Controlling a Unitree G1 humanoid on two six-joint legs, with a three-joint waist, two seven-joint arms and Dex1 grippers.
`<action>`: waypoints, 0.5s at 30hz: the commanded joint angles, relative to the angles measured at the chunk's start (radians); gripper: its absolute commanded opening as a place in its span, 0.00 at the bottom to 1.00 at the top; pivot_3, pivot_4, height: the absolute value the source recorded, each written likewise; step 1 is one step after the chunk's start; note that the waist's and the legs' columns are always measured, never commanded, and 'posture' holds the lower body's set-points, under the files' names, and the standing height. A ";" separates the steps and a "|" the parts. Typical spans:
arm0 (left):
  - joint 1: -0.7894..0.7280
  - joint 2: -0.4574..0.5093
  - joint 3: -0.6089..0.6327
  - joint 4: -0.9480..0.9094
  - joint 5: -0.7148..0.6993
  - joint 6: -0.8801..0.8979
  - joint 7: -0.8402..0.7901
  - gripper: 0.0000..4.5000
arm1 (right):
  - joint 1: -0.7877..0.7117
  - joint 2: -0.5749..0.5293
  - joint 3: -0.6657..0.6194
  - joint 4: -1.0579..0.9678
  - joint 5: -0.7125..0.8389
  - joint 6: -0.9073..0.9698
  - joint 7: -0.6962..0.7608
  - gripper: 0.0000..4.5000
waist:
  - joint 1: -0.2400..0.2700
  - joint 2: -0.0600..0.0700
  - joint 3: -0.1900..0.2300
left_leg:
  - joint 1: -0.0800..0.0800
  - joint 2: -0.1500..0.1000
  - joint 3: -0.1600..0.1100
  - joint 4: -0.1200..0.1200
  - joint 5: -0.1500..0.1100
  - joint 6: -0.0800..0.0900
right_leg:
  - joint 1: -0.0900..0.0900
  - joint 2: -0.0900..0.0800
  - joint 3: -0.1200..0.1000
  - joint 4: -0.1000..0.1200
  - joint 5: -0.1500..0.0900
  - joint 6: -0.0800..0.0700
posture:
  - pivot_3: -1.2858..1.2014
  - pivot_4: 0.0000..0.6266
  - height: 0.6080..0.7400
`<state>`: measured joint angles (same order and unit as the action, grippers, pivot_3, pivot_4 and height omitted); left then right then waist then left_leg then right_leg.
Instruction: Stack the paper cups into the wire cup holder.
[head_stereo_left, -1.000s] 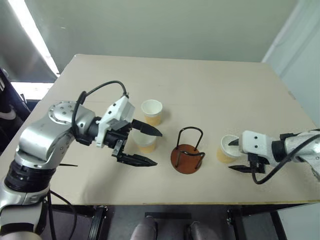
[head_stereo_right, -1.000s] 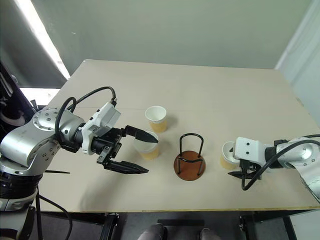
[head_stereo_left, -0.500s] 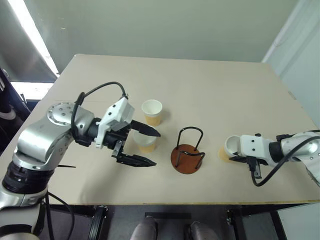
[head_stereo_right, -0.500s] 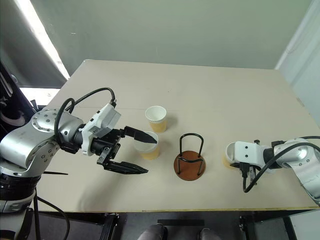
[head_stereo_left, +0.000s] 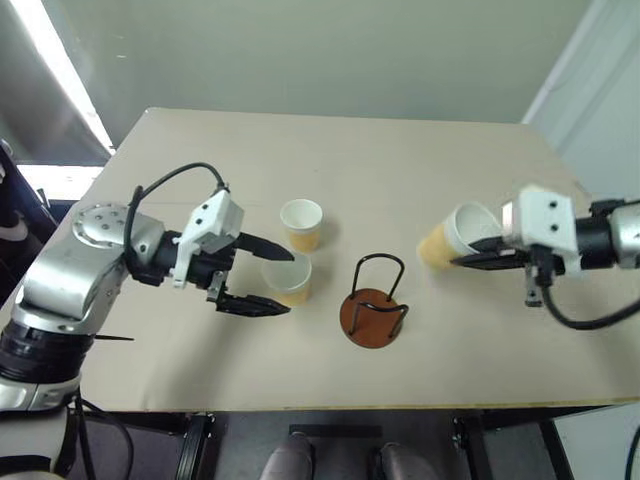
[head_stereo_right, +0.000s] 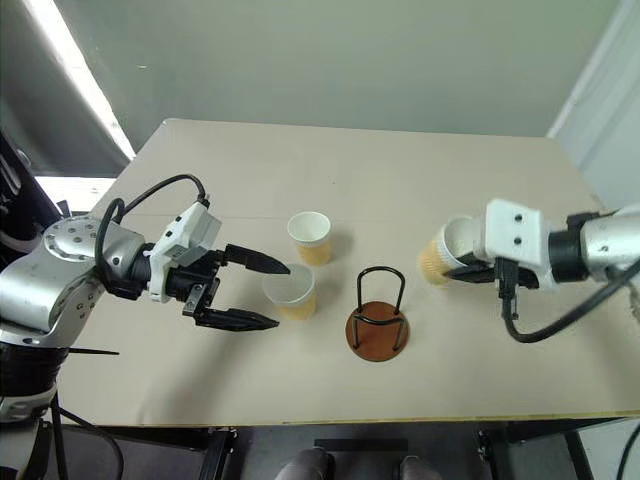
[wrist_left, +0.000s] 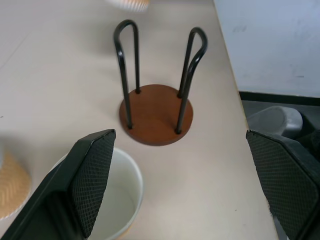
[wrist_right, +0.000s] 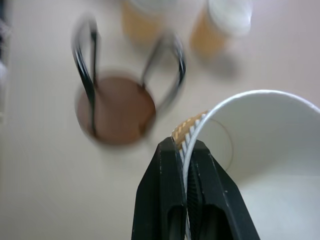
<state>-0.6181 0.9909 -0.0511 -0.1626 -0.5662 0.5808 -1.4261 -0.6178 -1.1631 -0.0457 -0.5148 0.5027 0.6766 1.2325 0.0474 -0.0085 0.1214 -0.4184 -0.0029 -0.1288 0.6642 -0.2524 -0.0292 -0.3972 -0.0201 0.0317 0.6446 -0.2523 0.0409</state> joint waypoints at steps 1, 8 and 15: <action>-0.030 0.001 0.022 0.004 0.004 -0.030 -0.016 1.00 | -0.073 -0.019 -0.015 -0.062 0.085 0.070 0.010 0.01 | 0.002 0.000 0.000 | 0.000 0.000 0.000 0.000 0.000 0.000 | 0.000 0.000 0.000 0.000 0.000 0.000 | 0.52 0.24 1.00; -0.049 -0.017 0.008 0.016 0.009 -0.039 -0.033 1.00 | -0.180 0.000 0.061 -0.123 0.122 0.111 0.009 0.01 | 0.000 0.000 0.000 | 0.000 0.000 0.000 0.000 0.000 0.000 | -0.001 0.000 0.000 0.001 0.000 0.000 | 0.52 0.24 1.00; -0.061 -0.025 0.009 0.013 0.006 -0.028 -0.034 1.00 | -0.206 0.041 0.177 -0.118 0.021 0.041 0.004 0.01 | -0.002 0.000 0.000 | -0.001 0.000 0.000 0.001 0.000 0.000 | -0.001 0.000 0.000 0.001 0.000 0.000 | 0.52 0.24 1.00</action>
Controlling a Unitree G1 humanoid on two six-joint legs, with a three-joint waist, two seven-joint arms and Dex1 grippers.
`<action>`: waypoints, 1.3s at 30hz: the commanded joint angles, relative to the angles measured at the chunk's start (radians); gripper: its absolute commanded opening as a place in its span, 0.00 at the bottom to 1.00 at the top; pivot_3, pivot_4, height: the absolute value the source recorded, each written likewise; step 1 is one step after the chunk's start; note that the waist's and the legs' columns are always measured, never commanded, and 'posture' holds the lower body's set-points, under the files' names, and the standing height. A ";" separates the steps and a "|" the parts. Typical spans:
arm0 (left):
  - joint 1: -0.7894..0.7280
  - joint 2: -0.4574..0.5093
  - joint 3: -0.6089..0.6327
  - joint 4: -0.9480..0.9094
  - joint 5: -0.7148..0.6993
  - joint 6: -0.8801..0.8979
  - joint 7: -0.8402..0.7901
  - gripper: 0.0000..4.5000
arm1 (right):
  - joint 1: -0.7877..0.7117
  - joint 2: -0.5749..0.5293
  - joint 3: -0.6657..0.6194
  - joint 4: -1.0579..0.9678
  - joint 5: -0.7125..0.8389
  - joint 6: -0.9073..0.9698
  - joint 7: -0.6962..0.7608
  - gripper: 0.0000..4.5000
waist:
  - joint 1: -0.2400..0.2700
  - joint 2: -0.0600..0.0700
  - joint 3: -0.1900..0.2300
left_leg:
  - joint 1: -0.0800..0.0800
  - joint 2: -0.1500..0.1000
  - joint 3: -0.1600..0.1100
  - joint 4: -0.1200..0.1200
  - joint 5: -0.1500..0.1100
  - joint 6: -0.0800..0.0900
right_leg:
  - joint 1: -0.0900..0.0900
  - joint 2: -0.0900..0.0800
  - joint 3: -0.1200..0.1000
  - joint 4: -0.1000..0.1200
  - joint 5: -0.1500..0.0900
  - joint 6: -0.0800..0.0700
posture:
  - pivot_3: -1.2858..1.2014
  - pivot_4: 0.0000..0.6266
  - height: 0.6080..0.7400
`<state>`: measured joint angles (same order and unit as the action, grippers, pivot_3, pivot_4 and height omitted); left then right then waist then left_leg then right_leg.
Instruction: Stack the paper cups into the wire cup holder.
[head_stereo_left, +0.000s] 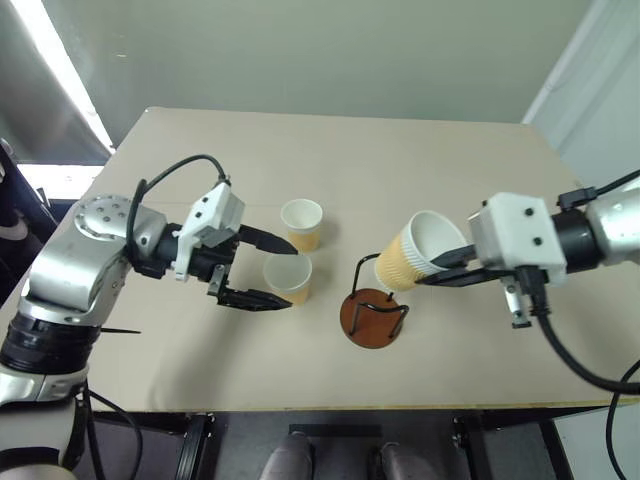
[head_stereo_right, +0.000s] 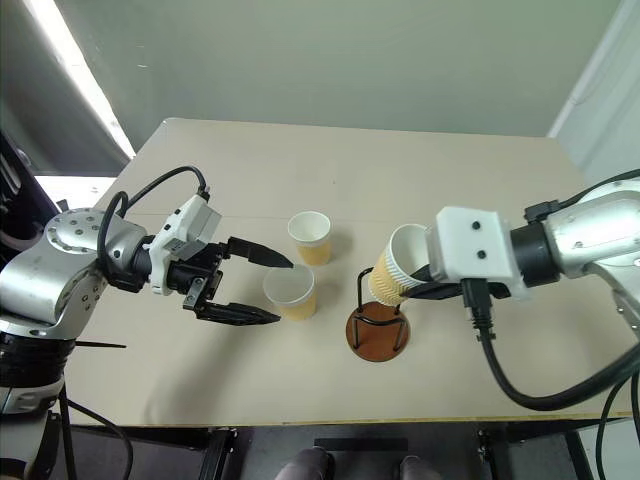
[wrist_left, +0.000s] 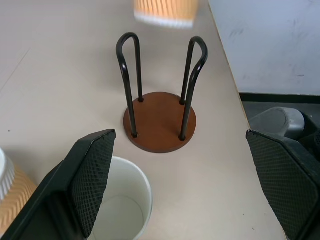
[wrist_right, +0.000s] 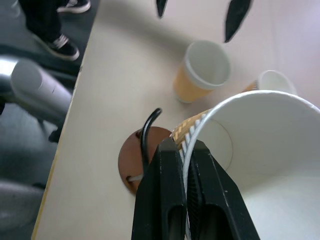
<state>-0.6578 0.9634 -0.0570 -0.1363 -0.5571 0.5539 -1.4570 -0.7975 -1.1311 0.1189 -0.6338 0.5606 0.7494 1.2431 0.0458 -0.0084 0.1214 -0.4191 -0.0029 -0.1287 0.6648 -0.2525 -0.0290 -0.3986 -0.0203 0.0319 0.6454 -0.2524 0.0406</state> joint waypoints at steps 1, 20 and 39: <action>-0.021 0.003 0.016 -0.016 -0.004 0.001 -0.001 1.00 | -0.027 0.014 0.022 0.005 -0.048 -0.041 -0.005 0.01 | 0.000 0.000 0.000 | 0.000 0.000 0.000 0.000 0.000 0.000 | 0.000 0.000 0.000 0.000 0.000 0.000 | 0.52 0.24 1.00; -0.027 -0.005 0.016 -0.042 -0.016 0.031 0.021 1.00 | 0.025 0.046 0.076 -0.012 -0.122 -0.097 0.017 0.01 | 0.000 0.000 0.000 | 0.000 0.000 0.000 0.000 0.000 0.000 | 0.000 0.000 0.000 0.000 0.000 0.000 | 0.52 0.24 1.00; -0.001 0.038 0.012 -0.140 0.086 -0.041 0.086 1.00 | -0.026 0.197 -0.076 0.046 0.051 0.072 -0.116 0.54 | -0.002 0.000 0.000 | 0.000 0.000 0.000 0.000 0.000 0.000 | 0.000 0.000 0.000 0.000 0.000 0.000 | 0.52 0.24 1.00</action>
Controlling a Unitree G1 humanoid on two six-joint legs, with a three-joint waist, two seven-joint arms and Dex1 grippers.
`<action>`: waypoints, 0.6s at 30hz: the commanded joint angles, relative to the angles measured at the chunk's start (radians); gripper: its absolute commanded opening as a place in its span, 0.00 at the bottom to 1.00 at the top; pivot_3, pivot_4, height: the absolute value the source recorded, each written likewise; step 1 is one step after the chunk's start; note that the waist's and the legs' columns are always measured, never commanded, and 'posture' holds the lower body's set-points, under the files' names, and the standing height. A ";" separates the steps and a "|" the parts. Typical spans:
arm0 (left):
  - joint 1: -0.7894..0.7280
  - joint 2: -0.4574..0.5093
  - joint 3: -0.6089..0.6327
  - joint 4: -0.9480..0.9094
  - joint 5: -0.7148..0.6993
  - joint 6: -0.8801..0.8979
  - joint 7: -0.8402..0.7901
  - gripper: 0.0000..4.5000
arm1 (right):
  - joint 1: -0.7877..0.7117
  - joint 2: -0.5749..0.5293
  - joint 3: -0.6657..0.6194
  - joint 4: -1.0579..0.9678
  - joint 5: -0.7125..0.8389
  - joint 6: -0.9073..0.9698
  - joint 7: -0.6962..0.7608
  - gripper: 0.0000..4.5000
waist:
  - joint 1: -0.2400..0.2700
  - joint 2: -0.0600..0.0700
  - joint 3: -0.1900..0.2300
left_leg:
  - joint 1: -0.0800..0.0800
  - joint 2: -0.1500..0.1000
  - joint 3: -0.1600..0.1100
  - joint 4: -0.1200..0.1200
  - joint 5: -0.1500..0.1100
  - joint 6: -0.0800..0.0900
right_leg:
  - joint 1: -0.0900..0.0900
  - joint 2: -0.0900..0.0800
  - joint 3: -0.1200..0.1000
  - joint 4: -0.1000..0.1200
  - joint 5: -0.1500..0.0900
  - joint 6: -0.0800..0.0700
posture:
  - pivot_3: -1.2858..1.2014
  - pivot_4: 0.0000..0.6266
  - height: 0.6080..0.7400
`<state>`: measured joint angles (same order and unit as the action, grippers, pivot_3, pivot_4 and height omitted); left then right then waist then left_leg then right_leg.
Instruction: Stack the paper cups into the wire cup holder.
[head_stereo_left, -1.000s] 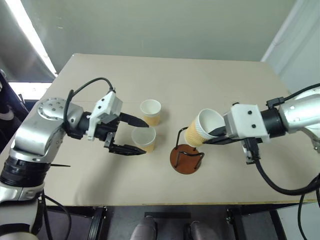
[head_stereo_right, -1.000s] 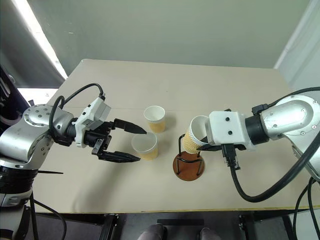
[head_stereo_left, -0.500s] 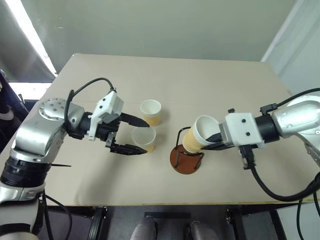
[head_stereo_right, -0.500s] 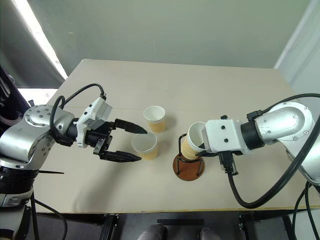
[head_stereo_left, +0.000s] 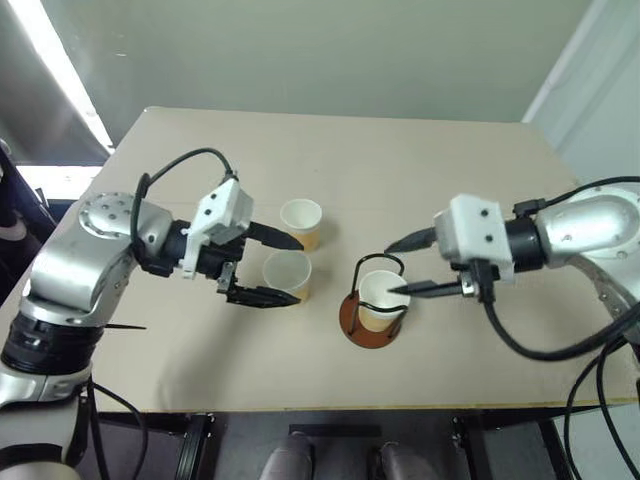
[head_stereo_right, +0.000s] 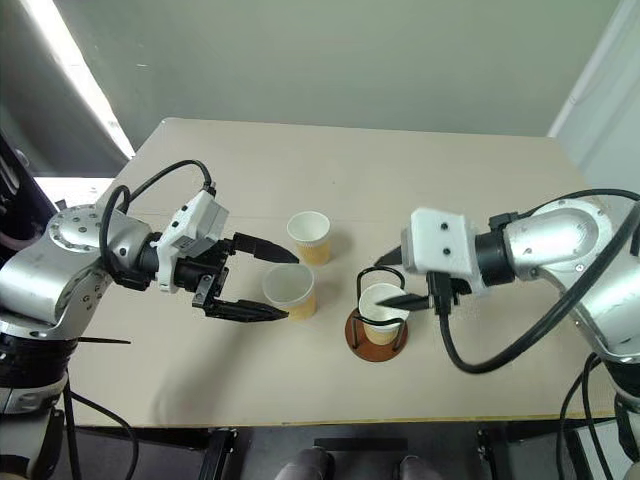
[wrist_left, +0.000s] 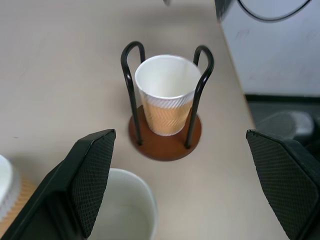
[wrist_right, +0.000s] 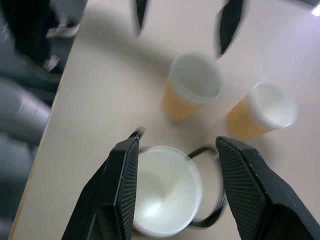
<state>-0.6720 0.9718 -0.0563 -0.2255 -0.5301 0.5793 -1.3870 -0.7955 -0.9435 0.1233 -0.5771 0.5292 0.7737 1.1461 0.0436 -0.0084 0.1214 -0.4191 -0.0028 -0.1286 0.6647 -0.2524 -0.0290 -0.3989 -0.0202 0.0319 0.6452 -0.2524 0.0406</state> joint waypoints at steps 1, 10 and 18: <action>0.022 0.032 0.003 -0.060 0.088 -0.094 0.028 1.00 | -0.033 0.012 -0.093 -0.012 0.109 0.066 -0.021 0.54 | 0.000 0.000 0.000 | 0.000 0.000 0.000 0.000 0.000 0.000 | 0.000 0.000 0.000 0.000 0.000 0.000 | 0.52 0.24 1.00; 0.046 0.069 -0.073 -0.103 0.329 -0.247 0.111 1.00 | -0.076 -0.015 -0.155 0.007 0.268 0.177 -0.029 0.54 | 0.000 0.000 0.000 | 0.000 0.000 0.000 0.000 0.000 0.000 | 0.000 0.000 0.000 0.000 -0.001 -0.001 | 0.52 0.24 1.00; 0.010 0.035 -0.139 -0.103 0.463 -0.263 0.170 1.00 | -0.091 -0.078 -0.188 0.021 0.357 0.243 -0.031 0.54 | 0.000 0.000 0.000 | 0.000 0.000 0.000 -0.001 0.000 0.000 | -0.001 0.000 0.000 0.001 -0.001 -0.002 | 0.52 0.24 1.00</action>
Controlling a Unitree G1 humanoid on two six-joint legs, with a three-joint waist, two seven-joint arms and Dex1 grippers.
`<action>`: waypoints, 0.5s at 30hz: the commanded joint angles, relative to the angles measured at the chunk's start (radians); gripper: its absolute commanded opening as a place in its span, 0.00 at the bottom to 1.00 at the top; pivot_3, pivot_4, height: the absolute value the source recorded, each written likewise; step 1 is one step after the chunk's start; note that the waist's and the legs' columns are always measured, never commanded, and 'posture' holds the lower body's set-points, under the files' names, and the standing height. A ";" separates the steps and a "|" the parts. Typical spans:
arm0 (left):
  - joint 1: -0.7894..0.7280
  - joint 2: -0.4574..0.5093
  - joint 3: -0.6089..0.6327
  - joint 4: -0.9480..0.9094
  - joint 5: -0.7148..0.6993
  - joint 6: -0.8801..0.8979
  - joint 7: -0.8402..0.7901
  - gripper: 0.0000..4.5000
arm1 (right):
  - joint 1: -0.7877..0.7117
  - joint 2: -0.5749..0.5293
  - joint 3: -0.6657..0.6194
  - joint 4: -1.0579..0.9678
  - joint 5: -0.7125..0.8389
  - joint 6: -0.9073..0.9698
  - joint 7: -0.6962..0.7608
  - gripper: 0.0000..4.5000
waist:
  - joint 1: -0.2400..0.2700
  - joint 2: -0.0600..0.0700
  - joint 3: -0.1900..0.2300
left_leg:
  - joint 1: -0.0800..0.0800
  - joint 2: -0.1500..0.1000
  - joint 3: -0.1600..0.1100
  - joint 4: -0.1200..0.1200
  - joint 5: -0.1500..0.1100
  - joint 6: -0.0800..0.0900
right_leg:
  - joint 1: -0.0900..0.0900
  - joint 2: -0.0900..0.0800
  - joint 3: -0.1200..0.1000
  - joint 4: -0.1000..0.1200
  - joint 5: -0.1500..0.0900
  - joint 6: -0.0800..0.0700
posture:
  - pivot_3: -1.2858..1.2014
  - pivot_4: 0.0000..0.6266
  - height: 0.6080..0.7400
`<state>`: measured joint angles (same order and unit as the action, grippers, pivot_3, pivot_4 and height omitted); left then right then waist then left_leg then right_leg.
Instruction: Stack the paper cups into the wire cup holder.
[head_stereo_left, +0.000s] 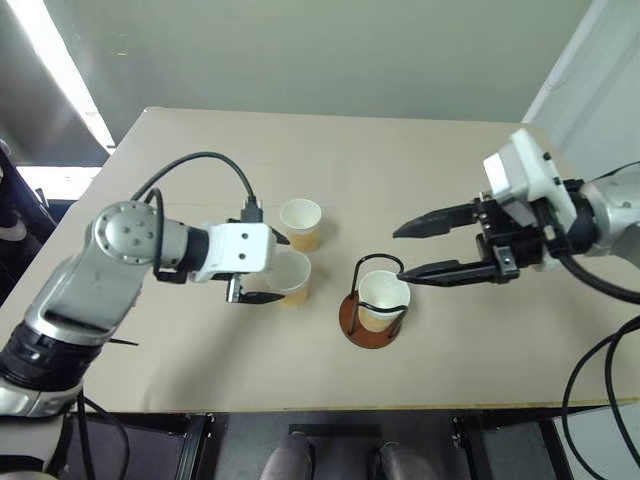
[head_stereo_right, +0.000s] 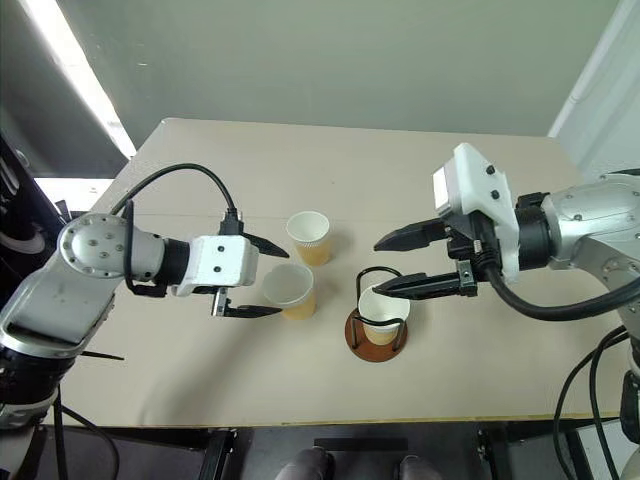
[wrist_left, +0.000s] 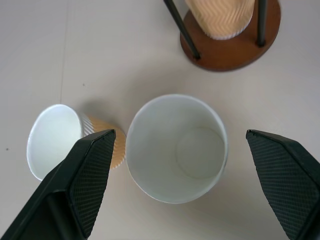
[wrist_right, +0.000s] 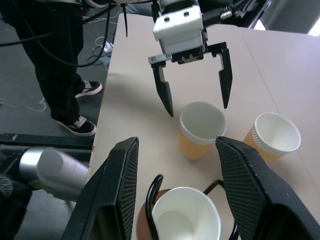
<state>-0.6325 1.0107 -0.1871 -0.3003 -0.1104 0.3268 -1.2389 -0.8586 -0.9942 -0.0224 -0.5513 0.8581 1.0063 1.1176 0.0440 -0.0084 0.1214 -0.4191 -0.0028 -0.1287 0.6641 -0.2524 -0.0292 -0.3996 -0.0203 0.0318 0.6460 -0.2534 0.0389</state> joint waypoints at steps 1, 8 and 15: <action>-0.027 -0.004 -0.012 -0.028 0.048 -0.010 0.018 1.00 | -0.026 -0.038 -0.042 -0.004 0.027 0.010 0.000 0.54 | -0.001 0.000 0.000 | 0.000 0.000 0.000 0.000 0.000 0.000 | 0.000 0.000 0.000 0.000 0.000 0.000 | 0.52 0.24 1.00; -0.028 -0.001 -0.048 -0.016 0.105 -0.032 -0.001 1.00 | -0.017 -0.084 -0.049 0.005 0.048 0.010 0.006 0.54 | -0.001 0.000 0.000 | 0.000 0.000 0.000 -0.001 0.000 0.000 | -0.001 0.000 0.000 0.000 0.000 0.000 | 0.52 0.24 1.00; -0.008 -0.012 -0.072 -0.012 0.131 -0.047 -0.008 1.00 | -0.013 -0.097 -0.045 0.009 0.055 0.003 -0.005 0.54 | -0.001 0.000 0.000 | 0.000 0.000 0.000 -0.001 0.000 0.000 | -0.001 0.000 0.000 0.000 0.000 0.000 | 0.52 0.24 1.00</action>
<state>-0.6405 1.0021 -0.2562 -0.3006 0.0091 0.2949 -1.2421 -0.8593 -1.0753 -0.0271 -0.5377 0.9004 1.0157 1.1177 0.0429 -0.0084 0.1214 -0.4194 -0.0028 -0.1287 0.6635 -0.2527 -0.0297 -0.4004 -0.0203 0.0319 0.6464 -0.2536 0.0385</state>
